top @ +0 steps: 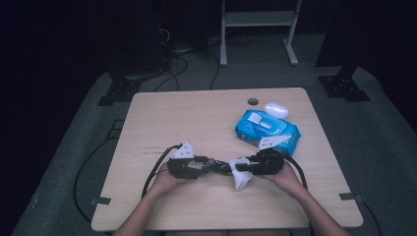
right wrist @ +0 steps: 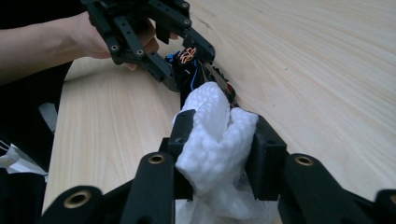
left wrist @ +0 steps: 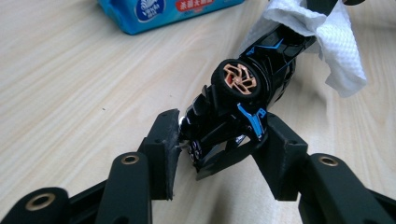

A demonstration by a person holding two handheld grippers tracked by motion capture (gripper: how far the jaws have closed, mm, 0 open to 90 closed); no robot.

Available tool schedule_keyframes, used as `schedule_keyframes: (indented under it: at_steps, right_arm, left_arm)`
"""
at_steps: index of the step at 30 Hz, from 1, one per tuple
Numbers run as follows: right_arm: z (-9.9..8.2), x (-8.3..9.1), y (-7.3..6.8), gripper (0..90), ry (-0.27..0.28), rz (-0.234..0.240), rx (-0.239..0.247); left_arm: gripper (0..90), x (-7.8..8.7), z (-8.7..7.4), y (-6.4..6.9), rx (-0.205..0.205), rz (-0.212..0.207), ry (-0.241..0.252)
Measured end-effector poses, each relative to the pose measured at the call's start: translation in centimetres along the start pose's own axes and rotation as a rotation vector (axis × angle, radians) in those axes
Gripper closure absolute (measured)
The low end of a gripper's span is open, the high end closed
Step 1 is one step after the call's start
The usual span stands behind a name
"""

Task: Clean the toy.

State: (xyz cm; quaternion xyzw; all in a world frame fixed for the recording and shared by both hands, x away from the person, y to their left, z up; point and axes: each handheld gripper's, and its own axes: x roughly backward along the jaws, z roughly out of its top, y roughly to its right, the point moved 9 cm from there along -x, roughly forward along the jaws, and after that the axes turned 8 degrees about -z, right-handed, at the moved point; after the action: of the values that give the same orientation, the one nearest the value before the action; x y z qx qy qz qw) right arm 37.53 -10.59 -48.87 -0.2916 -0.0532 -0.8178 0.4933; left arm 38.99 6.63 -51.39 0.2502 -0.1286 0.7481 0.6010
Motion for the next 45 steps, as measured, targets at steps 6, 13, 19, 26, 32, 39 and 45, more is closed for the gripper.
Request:
schedule_keyframes:
  at_steps: [6, 13, 19, 26, 32, 39, 45]
  right_arm:
    - [-0.2, 0.0, -0.6, 69.9, 0.001, 0.005, 0.017]
    - [-0.6, 0.0, -0.9, 70.4, 0.010, 0.023, 0.021]
    - [-0.9, -0.1, -1.6, 70.5, 0.002, 0.014, 0.056]
    - [-2.9, -1.0, -1.8, 71.1, -0.082, -0.022, 0.106]
    - [-2.0, -0.8, -1.4, 72.5, -0.077, -0.047, 0.116]
    - [-0.3, -1.5, -0.2, 74.3, -0.049, -0.130, 0.111]
    - [-0.9, -2.5, 0.3, 74.8, -0.068, -0.120, 0.104]
  left_arm:
    - [50.0, -0.1, -0.1, 0.3, -0.002, -0.013, -0.003]
    - [46.3, 0.0, -0.4, 0.7, -0.009, -0.031, -0.015]
    - [36.9, -0.2, -0.4, 1.1, -0.019, -0.045, -0.019]
    - [35.3, -0.7, -1.0, 1.3, -0.045, -0.039, -0.064]
    - [34.8, -0.9, -1.1, 1.2, -0.048, -0.042, -0.074]
    - [27.1, -1.0, -0.6, 1.1, -0.049, -0.016, -0.050]
    - [14.1, -1.8, -0.4, 0.2, -0.003, -0.008, -0.046]
